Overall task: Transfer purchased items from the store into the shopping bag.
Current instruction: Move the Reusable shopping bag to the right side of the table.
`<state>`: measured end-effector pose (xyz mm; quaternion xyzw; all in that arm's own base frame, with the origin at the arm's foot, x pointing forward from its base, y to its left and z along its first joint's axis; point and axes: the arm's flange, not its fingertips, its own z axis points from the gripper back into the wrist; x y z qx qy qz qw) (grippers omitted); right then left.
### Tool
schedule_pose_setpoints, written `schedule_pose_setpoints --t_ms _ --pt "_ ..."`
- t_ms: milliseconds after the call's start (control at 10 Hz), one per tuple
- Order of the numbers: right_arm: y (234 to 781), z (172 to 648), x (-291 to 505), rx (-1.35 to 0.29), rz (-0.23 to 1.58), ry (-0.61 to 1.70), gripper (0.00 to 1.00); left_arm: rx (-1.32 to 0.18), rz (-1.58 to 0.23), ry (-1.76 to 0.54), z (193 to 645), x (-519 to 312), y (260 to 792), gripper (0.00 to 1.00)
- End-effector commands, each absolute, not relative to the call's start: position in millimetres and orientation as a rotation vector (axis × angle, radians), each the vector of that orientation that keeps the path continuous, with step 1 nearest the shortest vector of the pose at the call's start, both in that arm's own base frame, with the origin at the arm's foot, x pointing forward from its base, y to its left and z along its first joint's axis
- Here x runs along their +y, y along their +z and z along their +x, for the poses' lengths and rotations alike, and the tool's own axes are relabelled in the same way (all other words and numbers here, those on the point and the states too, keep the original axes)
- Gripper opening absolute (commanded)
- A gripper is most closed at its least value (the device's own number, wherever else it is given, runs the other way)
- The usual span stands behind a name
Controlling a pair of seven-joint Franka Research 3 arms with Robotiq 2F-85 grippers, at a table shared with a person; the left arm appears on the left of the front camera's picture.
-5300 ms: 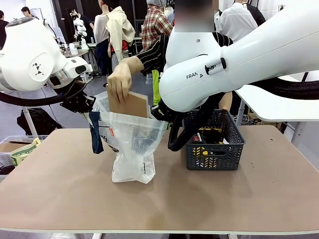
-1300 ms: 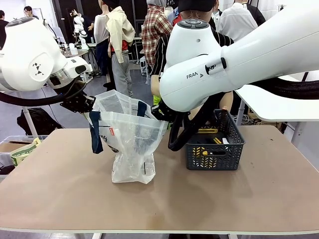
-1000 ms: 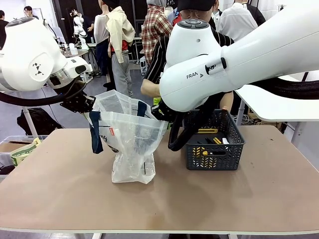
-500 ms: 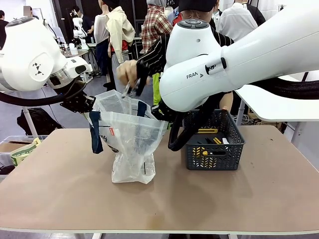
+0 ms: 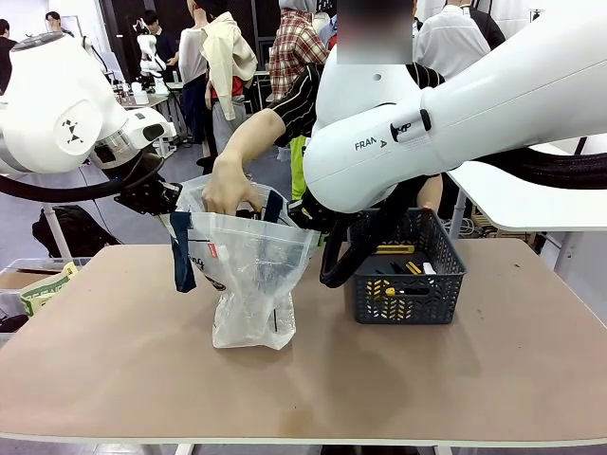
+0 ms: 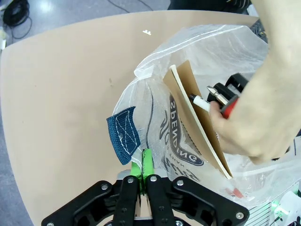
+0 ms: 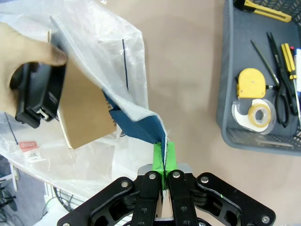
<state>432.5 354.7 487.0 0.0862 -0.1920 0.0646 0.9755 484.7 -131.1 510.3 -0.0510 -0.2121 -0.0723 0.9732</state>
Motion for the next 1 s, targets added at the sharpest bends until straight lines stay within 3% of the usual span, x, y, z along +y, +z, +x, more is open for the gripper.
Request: schedule_pose_setpoints --t_ms 0,900 --pt "485.8 432.1 353.3 -0.388 0.173 0.128 0.00 -0.436 -0.104 -0.137 484.8 -127.5 510.8 0.00" --pt "485.8 432.1 353.3 -0.388 0.173 0.128 0.00 -0.436 -0.104 -0.137 484.8 -127.5 510.8 0.00"
